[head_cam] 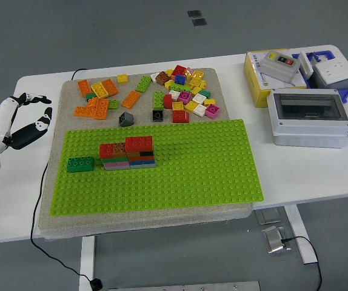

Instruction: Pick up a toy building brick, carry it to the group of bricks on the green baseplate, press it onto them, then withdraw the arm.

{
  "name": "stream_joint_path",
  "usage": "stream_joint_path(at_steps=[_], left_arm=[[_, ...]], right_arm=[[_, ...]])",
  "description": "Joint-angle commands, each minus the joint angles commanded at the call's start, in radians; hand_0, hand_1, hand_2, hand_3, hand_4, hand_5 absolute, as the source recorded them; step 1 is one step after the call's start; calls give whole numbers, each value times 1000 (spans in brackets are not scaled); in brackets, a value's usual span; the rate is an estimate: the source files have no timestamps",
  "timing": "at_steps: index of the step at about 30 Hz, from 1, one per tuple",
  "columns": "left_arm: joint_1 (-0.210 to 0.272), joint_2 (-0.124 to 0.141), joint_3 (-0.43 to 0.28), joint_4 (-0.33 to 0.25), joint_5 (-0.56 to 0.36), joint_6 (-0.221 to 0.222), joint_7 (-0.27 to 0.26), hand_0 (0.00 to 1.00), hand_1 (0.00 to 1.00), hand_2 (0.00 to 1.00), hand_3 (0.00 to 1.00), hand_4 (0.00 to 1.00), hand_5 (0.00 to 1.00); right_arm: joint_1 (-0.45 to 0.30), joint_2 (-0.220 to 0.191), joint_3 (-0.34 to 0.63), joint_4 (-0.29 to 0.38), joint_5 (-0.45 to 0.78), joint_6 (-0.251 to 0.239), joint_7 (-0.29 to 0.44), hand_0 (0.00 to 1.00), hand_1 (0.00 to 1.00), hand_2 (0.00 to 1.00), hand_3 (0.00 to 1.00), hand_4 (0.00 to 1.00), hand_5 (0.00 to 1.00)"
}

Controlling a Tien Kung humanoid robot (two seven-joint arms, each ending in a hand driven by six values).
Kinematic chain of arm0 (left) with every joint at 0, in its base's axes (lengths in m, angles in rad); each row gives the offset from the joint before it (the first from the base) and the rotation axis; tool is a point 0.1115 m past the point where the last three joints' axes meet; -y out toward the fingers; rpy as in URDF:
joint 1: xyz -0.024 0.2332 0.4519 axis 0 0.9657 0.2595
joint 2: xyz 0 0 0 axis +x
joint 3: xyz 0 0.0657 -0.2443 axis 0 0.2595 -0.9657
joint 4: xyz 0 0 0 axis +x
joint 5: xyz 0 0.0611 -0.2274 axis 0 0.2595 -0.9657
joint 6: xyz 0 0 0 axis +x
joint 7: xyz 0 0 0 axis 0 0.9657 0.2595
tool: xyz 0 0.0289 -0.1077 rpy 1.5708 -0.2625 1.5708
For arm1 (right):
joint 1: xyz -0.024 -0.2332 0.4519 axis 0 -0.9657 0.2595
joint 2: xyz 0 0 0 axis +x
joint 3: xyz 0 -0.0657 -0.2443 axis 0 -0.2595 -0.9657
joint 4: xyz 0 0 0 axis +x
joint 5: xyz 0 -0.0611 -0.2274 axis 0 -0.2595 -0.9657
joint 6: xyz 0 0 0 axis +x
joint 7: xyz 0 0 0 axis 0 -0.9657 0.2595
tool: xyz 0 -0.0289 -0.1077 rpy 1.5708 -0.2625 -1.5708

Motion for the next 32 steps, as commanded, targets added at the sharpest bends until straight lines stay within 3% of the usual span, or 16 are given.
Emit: stream_joint_path(at_steps=[17,25,26,32], left_arm=[[6,-9,-18,12,-25,-2,-10,840,788,745,615,549,393],[3,-18,-17,50,-134,2,-52,803,754,726,625,549,391],[3,-19,-17,52,-146,1,-55,764,723,712,700,554,392],[1,-23,-6,56,-277,-35,-71,764,723,712,700,554,392]], right_arm=[[0,-5,10,0,-17,-2,2,615,582,673,763,611,998],[0,-7,10,0,-18,-3,3,614,582,673,763,611,998],[0,-7,10,0,-17,-3,3,615,580,673,763,609,998],[2,-7,5,0,-11,-5,2,615,580,673,763,609,998]])
